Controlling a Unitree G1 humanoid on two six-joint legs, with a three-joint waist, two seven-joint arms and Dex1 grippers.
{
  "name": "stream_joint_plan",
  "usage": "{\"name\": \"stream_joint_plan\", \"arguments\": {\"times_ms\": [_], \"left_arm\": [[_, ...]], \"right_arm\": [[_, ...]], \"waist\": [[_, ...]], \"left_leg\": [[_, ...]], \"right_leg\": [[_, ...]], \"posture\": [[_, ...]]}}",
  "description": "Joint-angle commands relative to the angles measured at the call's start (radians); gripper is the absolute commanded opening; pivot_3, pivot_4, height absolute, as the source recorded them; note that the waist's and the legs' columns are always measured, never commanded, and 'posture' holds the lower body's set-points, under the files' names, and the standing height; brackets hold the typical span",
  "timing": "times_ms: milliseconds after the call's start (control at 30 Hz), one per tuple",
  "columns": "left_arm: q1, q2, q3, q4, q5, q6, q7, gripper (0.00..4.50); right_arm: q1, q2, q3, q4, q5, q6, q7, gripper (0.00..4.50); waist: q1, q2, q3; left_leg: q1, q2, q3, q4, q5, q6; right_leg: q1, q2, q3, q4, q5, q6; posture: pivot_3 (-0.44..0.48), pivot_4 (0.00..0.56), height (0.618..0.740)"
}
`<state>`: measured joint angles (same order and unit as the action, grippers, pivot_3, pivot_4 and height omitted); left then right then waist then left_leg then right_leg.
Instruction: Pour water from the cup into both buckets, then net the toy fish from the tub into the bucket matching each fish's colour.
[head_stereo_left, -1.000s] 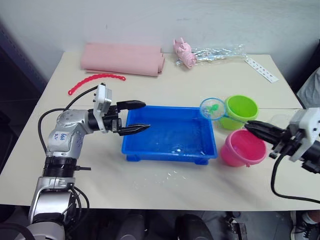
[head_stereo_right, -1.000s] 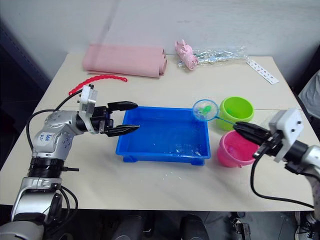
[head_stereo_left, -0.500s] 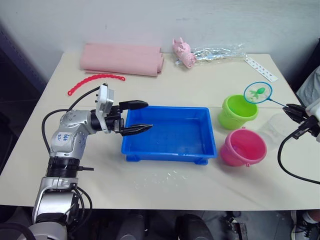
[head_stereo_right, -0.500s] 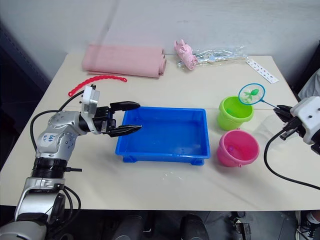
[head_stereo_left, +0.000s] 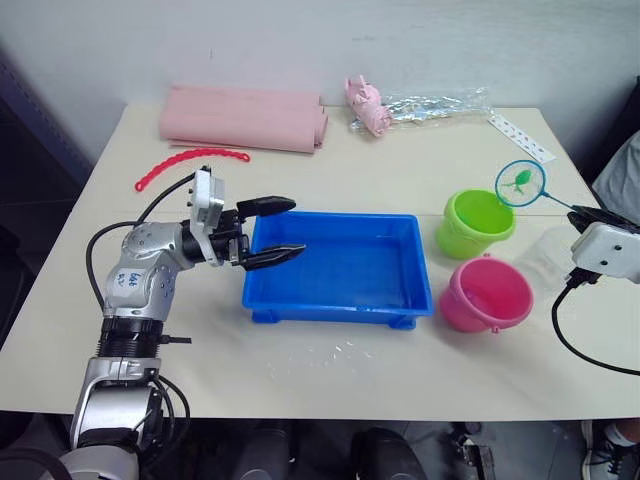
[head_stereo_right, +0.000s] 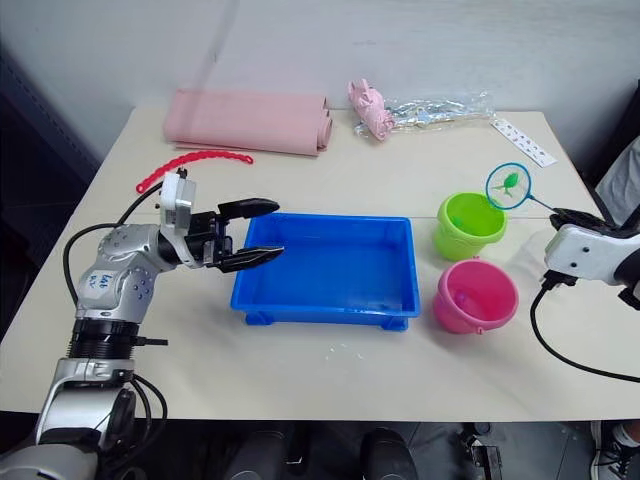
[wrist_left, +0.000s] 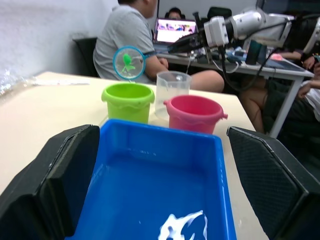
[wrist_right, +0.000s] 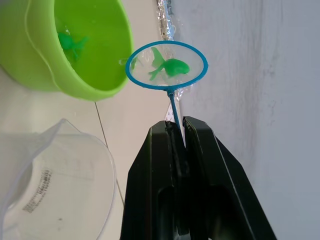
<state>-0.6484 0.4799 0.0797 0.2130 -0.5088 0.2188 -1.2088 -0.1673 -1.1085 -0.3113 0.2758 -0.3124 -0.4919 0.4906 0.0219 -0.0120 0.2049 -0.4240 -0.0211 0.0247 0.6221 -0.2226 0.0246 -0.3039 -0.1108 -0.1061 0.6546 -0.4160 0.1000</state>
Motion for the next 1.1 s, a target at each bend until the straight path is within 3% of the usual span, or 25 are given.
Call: {"name": "stream_joint_plan", "arguments": {"times_ms": [33, 300, 533, 633, 800, 867, 933, 1100], "left_arm": [[-0.004, -0.004, 0.032, -0.011, -0.018, -0.028, 0.014, 4.47], [0.002, -0.004, 0.036, -0.019, -0.022, -0.031, 0.023, 4.47], [0.011, -0.011, 0.053, -0.04, -0.039, -0.02, 0.034, 4.47], [0.026, -0.002, 0.061, -0.053, -0.046, -0.013, 0.035, 4.47], [0.048, 0.043, 0.088, -0.066, -0.075, 0.03, 0.017, 4.47], [0.059, 0.081, 0.109, -0.074, -0.103, 0.07, -0.003, 4.47], [0.068, 0.111, 0.125, -0.08, -0.123, 0.103, -0.016, 4.47], [0.109, 0.19, 0.197, -0.081, -0.191, 0.201, -0.017, 4.47]], "right_arm": [[0.001, -0.056, 0.016, 0.003, -0.117, -0.08, -0.109, 0.0], [0.007, -0.143, 0.086, 0.021, -0.406, -0.164, -0.396, 0.0], [-0.003, -0.159, 0.126, 0.07, -0.417, -0.165, -0.467, 0.0], [-0.017, -0.127, 0.104, 0.068, -0.264, -0.192, -0.421, 0.0], [-0.026, -0.05, 0.073, -0.031, 0.23, -0.056, -0.101, 0.0], [-0.021, -0.004, 0.056, -0.144, 0.532, 0.156, 0.08, 0.0], [-0.009, 0.013, 0.047, -0.238, 0.717, 0.316, 0.2, 0.0], [-0.03, 0.026, 0.096, -0.463, 0.94, 0.645, 0.328, 0.0]], "waist": [[-0.001, 0.0, 0.0], [-0.001, 0.0, 0.0], [-0.001, 0.0, 0.0], [-0.004, 0.0, 0.0], [-0.011, 0.0, 0.0], [-0.014, 0.0, 0.0], [-0.014, 0.0, 0.0], [-0.015, 0.0, 0.0]], "left_leg": [[0.0, 0.0, 0.0, 0.0, 0.0, 0.0], [0.0, 0.0, 0.0, 0.0, 0.0, 0.0], [0.0, 0.0, 0.0, 0.0, 0.0, 0.0], [0.0, 0.0, 0.0, 0.0, 0.0, 0.0], [0.0, 0.001, 0.001, 0.0, 0.0, 0.0], [0.0, 0.001, 0.001, 0.0, 0.0, 0.0], [0.0, 0.001, 0.0, 0.0, 0.0, 0.0], [0.0, 0.001, -0.002, 0.0, 0.0, 0.0]], "right_leg": [[0.0, 0.0, 0.0, 0.0, 0.0, 0.0], [0.0, 0.0, 0.002, 0.0, 0.0, 0.0], [0.0, 0.0, 0.002, 0.0, 0.0, 0.0], [0.0, 0.0, 0.002, 0.0, 0.0, 0.0], [0.0, 0.001, 0.0, 0.0, 0.0, 0.0], [0.0, 0.001, 0.0, 0.001, 0.0, 0.0], [0.0, 0.002, 0.0, 0.001, 0.0, 0.0], [0.001, 0.001, 0.002, 0.0, 0.0, 0.0]], "posture": [[0.0, 0.15, 0.74], [0.0, 0.15, 0.74], [0.0, 0.15, 0.74], [0.0, 0.15, 0.74], [0.0, 0.15, 0.74], [0.0, 0.15, 0.74], [0.0, 0.15, 0.74], [0.0, 0.15, 0.74]]}}
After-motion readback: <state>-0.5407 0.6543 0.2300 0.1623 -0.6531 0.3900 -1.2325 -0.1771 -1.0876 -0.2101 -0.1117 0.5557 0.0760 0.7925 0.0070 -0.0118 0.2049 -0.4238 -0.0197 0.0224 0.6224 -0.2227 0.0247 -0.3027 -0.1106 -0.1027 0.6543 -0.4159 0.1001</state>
